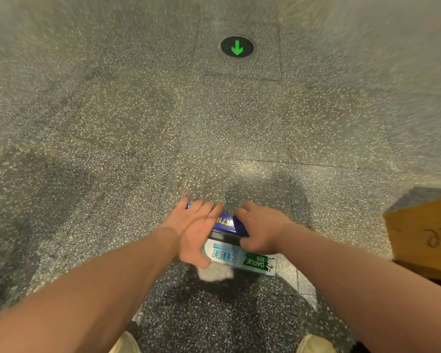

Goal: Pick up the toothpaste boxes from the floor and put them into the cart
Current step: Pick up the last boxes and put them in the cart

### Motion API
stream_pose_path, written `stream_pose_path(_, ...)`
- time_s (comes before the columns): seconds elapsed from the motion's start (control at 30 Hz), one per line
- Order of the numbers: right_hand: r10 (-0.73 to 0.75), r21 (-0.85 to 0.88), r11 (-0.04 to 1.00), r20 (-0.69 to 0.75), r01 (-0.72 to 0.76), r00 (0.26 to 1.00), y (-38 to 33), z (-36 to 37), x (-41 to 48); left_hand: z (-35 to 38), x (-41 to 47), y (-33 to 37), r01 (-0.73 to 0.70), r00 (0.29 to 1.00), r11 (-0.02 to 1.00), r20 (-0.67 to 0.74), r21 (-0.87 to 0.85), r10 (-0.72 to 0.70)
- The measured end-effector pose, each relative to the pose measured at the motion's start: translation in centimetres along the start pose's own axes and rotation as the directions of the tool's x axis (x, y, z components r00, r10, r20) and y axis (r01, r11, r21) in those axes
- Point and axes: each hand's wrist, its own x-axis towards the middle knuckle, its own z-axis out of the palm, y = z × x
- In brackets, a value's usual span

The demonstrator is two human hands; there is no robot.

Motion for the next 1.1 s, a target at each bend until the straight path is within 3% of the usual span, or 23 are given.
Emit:
stream_pose_path(0.17,-0.022,-0.064,0.998,0.03,0.024,0.999,-0.7,0.3,-1.5,1.0,0.1,0.6,-0.016,0.999,1.0,-0.049,0.025,0.017)
stream_pose_path(0.37,-0.002,-0.25,0.968,0.01,0.005,1.0,-2.5,2.8,-2.0,0.4,0.1,0.9,-0.03,1.0,0.998,-0.004,0.055,0.03)
stream_pose_path(0.63,0.139,-0.193,0.971,-0.033,-0.143,0.99,-3.9,4.3,-1.0,-0.1,0.1,1.5,0.038,0.996,0.997,0.073,0.064,-0.043)
stream_pose_path(1.1,0.058,-0.217,0.973,-0.077,-0.073,0.995,-2.3,2.0,0.7,-0.8,0.7,0.3,0.061,0.998,0.997,0.026,-0.041,-0.06)
